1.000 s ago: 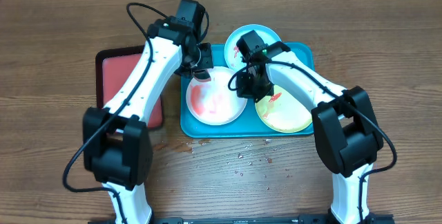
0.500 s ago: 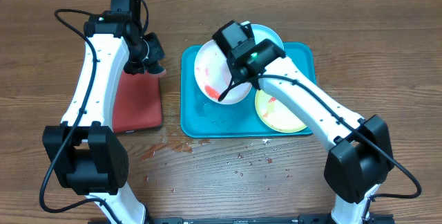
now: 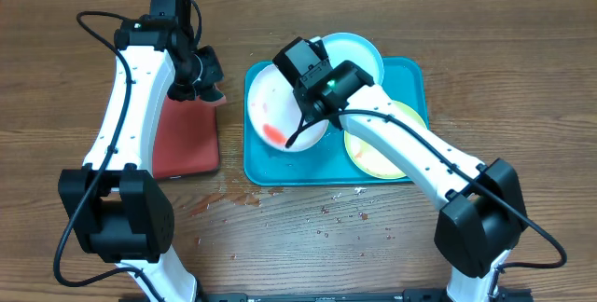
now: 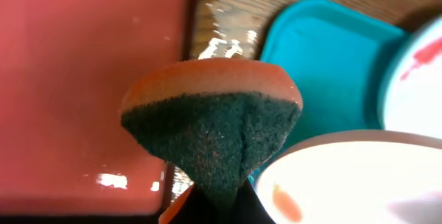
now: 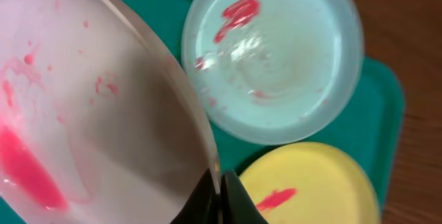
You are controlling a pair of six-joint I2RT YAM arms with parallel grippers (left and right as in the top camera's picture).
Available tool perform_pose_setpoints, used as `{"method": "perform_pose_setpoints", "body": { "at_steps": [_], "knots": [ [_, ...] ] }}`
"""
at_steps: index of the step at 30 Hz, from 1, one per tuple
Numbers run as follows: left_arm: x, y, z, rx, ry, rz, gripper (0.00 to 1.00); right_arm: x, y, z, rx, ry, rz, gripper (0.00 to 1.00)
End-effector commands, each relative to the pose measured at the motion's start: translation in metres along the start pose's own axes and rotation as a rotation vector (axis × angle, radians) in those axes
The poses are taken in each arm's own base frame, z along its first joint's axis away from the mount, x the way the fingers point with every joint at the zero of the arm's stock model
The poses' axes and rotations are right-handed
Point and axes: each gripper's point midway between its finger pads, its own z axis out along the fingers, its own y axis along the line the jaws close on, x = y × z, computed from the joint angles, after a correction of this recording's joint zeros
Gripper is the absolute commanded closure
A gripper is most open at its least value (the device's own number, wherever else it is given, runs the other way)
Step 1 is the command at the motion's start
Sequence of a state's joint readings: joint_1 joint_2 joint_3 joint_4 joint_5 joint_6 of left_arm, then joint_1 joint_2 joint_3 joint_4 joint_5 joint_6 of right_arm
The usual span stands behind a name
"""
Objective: Clean dirty plates on tray and stack at the side
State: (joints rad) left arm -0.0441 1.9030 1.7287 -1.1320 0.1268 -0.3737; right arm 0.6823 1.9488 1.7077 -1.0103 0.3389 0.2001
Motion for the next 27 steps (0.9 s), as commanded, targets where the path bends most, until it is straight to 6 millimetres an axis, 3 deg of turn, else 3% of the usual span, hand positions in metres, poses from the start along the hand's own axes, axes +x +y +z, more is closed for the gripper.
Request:
{"method": "perform_pose_setpoints", "body": {
  "at_steps": [1, 8, 13, 21, 27],
  "knots": [
    [0.013, -0.028, -0.007, 0.102, 0.029, 0.147, 0.96, 0.005, 0.022, 0.0, -0.2, 0.072, 0.127, 0.96],
    [0.026, -0.046, -0.004, 0.103, 0.046, 0.211, 0.96, 0.034, 0.008, 0.042, -0.193, 0.226, 0.274, 0.96],
    [0.029, -0.054, -0.002, 0.09, 0.036, 0.239, 0.95, 0.043, -0.002, 0.059, -0.208, 0.283, 0.314, 0.96],
    [0.036, -0.064, 0.002, 0.094, 0.049, 0.268, 0.95, 0.07, 0.013, 0.085, -0.281, 0.353, 0.33, 0.96],
    [0.047, -0.072, 0.02, 0.087, 0.102, 0.279, 0.96, 0.087, 0.013, 0.099, -0.276, 0.365, 0.334, 0.96]
  ]
}}
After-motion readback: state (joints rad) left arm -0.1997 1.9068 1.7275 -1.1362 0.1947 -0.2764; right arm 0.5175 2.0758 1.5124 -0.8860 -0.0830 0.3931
